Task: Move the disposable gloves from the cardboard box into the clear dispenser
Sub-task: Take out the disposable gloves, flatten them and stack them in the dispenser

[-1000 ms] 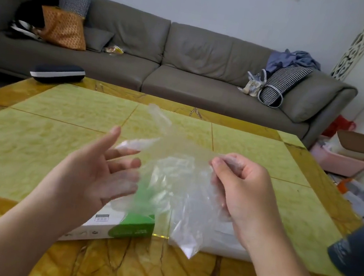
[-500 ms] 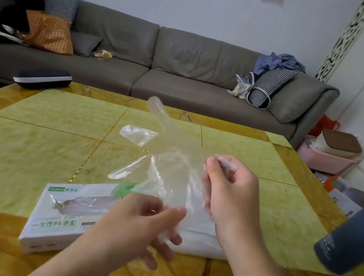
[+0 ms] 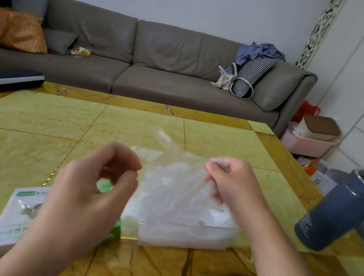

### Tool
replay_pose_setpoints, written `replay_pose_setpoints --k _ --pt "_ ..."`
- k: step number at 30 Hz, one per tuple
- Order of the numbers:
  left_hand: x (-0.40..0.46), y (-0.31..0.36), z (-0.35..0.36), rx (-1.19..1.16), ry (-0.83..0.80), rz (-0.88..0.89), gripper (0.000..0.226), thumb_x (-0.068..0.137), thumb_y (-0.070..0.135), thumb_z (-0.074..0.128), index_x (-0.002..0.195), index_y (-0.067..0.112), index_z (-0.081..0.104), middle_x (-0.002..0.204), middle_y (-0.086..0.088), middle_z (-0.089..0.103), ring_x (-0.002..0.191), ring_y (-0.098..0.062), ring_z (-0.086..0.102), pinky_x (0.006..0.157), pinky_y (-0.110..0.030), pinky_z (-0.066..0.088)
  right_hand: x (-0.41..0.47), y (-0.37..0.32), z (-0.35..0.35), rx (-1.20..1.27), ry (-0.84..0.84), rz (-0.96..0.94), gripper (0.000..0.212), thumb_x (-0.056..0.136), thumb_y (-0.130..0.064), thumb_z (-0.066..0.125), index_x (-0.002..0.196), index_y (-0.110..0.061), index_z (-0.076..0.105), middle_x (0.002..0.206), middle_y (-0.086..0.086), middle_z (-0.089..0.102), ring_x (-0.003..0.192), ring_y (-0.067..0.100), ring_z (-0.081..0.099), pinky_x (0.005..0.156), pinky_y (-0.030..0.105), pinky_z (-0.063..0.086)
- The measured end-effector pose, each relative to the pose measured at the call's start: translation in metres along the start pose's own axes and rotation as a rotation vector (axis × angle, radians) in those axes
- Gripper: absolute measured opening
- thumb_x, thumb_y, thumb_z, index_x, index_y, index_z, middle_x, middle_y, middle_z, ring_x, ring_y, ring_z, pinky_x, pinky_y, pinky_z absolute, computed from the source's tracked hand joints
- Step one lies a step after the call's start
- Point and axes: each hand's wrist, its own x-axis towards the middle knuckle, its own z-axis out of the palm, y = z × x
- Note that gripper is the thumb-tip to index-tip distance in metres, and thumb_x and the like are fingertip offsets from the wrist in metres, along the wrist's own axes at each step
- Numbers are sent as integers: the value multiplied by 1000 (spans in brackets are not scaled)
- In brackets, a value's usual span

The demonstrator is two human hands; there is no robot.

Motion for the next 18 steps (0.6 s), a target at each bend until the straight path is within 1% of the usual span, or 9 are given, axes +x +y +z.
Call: replay_pose_setpoints --k 2,3,5,8,11,12,14,16,18 --pt "9 10 13 170 -80 224 16 92 20 61 98 32 71 97 17 70 93 -7 65 74 -18 50 -3 2 -1 -91 -59 5 27 102 -14 58 78 -5 68 46 3 57 35 12 47 42 25 39" --pt "16 11 25 259 -176 254 20 96 19 59 103 35 70 101 22 67 95 -2 63 77 -14 49 -4 2 -2 -137 -78 7 28 101 -14 57 76 -5 67 45 4 57 34 13 47 42 25 39" --pt "29 0 54 454 -405 182 25 102 22 52 117 35 67 111 22 62 97 0 61 82 -15 51 -3 3 -3 -232 -105 8 29 100 -14 56 73 -7 66 43 3 56 32 13 46 42 23 38" --pt "45 -32 92 650 -635 -8 27 102 31 48 125 36 63 121 13 61 103 -11 62 89 -34 57 0 7 -5 -348 -105 7 27 100 -15 60 74 -13 66 42 -4 57 30 11 50 38 21 36" --pt "52 -47 103 659 -758 -119 27 99 44 57 124 36 63 118 13 64 101 -10 61 92 -34 56 2 11 -7 -466 -107 -2 24 102 -22 63 80 -16 69 69 -1 71 38 11 62 36 25 44" --pt "53 -46 104 663 -792 -132 31 98 48 59 126 35 63 117 14 65 102 -9 61 94 -34 54 4 13 -7 -503 -103 -7 23 102 -24 64 82 -16 70 77 1 73 41 14 65 39 29 50" --pt "57 -42 107 705 -865 -137 47 96 60 58 134 34 60 124 14 65 110 -10 61 98 -33 52 7 15 -9 -581 -85 -15 23 101 -24 65 81 -14 70 81 2 73 47 20 68 47 35 58" --pt "59 -34 110 799 -960 -130 62 95 70 52 143 31 54 134 11 64 118 -14 60 101 -33 50 10 18 -8 -658 -50 -38 33 100 -17 67 66 -14 64 76 1 68 47 19 65 44 34 56" --pt "62 -27 114 886 -1036 -134 68 95 72 48 146 28 53 133 8 65 119 -18 61 102 -36 51 13 21 -8 -698 -13 -57 49 97 -12 68 53 -15 49 76 1 68 47 21 62 39 32 47"
